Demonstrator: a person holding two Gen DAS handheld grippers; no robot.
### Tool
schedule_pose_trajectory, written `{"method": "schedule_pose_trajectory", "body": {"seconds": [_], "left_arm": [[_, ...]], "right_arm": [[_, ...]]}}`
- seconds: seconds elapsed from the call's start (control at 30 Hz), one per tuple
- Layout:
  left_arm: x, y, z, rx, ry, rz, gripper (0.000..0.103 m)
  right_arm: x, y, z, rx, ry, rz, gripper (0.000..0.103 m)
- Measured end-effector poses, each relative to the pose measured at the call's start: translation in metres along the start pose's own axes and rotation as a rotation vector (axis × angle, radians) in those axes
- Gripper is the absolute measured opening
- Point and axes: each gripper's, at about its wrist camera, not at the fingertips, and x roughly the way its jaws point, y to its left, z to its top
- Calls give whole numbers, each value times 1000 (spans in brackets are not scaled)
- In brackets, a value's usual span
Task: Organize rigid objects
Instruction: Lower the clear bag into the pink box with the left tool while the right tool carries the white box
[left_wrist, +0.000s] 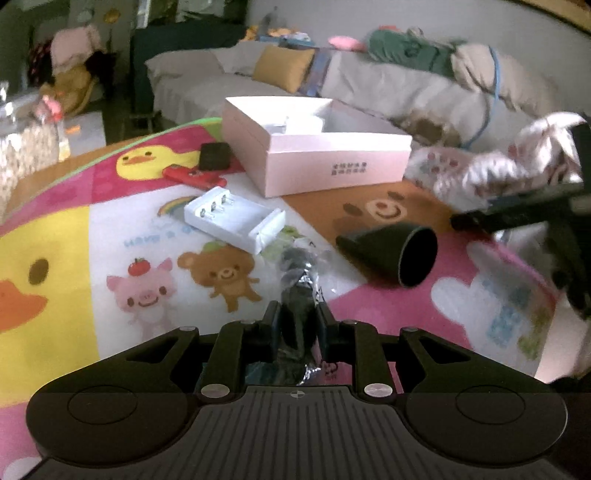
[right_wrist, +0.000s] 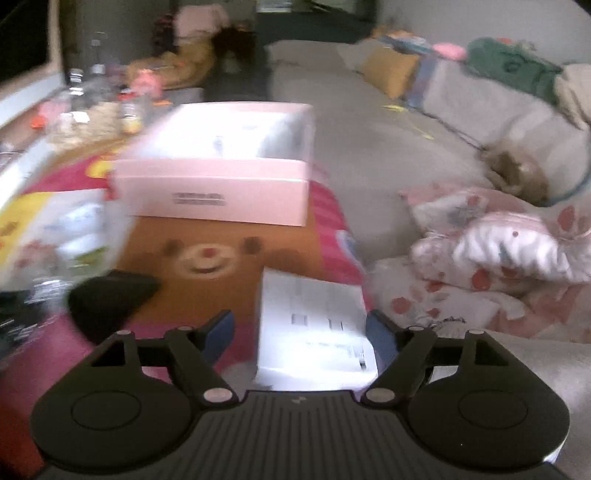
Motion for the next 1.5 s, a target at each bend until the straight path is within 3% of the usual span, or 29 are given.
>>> {"method": "schedule_pose_trajectory", "body": {"seconds": [0.1,0.23,0.37,0.6,0.83,0.93,1.03,1.1,1.27,1.4,1.5], "left_arm": [[1,-3,0,5,7,18,26],[0,-11,-1,19,0,55,24],[1,-12,-4,-9,-32,39,23],[-15,-14,13,22,-85,45,22],[-38,-7,95,26,-259,56,22],[-25,5,152,-71,-349,3,23],[17,32,199,-255,-319,-109,24],[42,40,209,-302,-280,-79,24],[40,43,176,-276,-267,-40,23],[17,43,116,-240,-248,-28,23],[7,47,77,-241,-220,-7,23]], "right_arm": [[14,-8,0,81,30,30,69],[4,-4,-7,78,8,109,69],[-16,5,-7,49,-56,170,69],[-39,11,-4,43,-166,172,69],[-32,5,-6,73,-161,193,69],[-28,4,-9,80,-154,202,69],[-24,3,-9,92,-146,201,69],[-23,1,-10,96,-147,193,69],[-21,-10,-12,108,-148,155,69],[-18,-9,3,150,-158,179,69],[-22,2,31,147,-234,209,69]]}}
